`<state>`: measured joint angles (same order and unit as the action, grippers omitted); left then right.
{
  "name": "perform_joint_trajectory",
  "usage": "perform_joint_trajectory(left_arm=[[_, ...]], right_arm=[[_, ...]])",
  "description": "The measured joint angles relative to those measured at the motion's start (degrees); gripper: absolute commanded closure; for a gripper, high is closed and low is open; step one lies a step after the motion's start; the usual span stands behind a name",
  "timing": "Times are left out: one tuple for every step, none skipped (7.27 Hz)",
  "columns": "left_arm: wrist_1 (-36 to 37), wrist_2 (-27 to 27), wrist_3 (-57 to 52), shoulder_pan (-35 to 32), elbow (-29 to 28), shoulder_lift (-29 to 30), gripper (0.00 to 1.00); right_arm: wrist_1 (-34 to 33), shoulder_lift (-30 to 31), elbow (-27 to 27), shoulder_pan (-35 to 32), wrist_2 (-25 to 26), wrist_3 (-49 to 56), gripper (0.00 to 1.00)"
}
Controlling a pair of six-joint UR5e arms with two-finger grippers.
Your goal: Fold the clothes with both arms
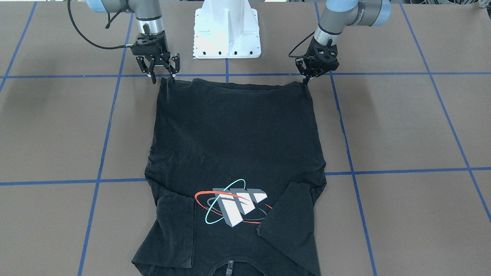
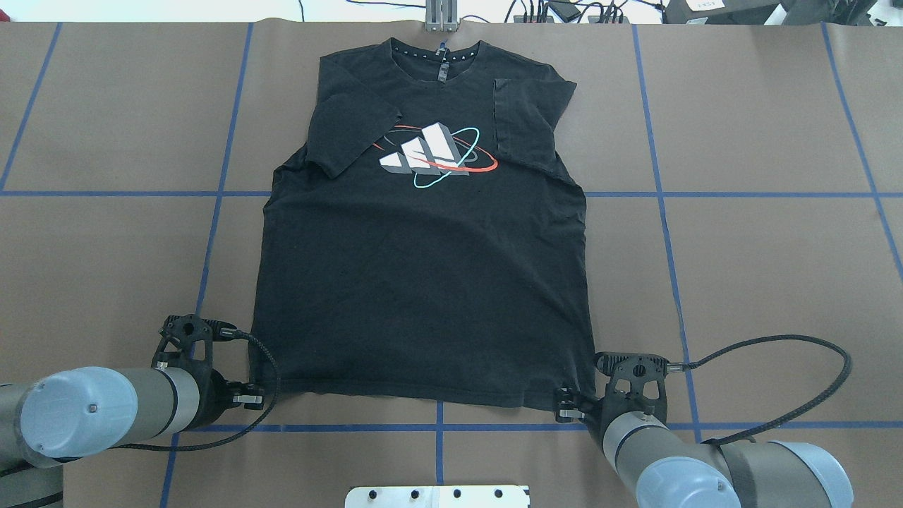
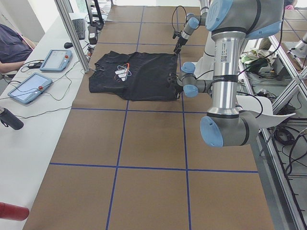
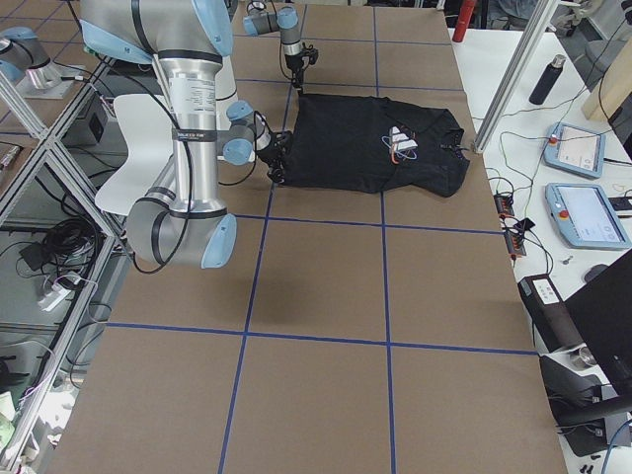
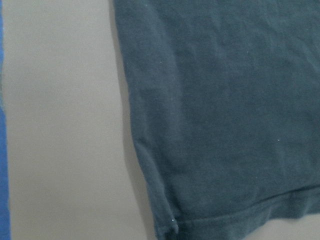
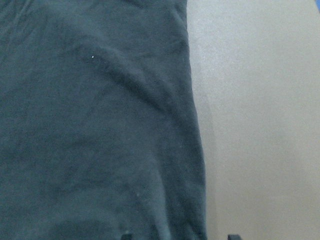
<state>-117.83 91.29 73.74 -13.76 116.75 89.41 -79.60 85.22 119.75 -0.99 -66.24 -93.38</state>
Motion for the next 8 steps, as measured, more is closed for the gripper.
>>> perform_joint_trajectory(left_arm=[[-0.02,0.01,0.0,-0.01,-0.02,-0.02,1.0],[-0.05,0.02,0.0,-0.01,-0.03,-0.01,1.0],[-0.09,0.02,0.0,0.0,-0.03,0.02,1.0],[-0.11,0.02,0.0,0.03,-0.02,0.05,1.0],[-0.12,0.03,0.0,0.04,0.02,0.05,1.0],[-0.12,0.03,0.0,0.05,0.06,0.05,1.0],[-0.12,0.02,0.0,0.05,0.1,0.06,1.0],[-0.12,0.02,0.0,0.05,0.15,0.06,1.0]], right_arm=[[-1.91,-0.01,0.91,1.27,0.86,-0.92,0.36],[-2.73,-0.17,1.05,2.27,1.39,-1.3,0.4],[-3.03,-0.42,0.94,2.79,1.61,-1.4,0.4],[-3.13,-0.57,0.75,3.01,1.69,-1.44,0.4],[-3.17,-0.65,0.53,3.09,1.74,-1.39,0.4],[-3.17,-0.7,0.32,3.08,1.78,-1.22,0.4],[-3.13,-0.73,0.07,3.0,1.81,-1.05,0.4],[-3.08,-0.77,-0.12,2.87,1.81,-0.95,0.4]])
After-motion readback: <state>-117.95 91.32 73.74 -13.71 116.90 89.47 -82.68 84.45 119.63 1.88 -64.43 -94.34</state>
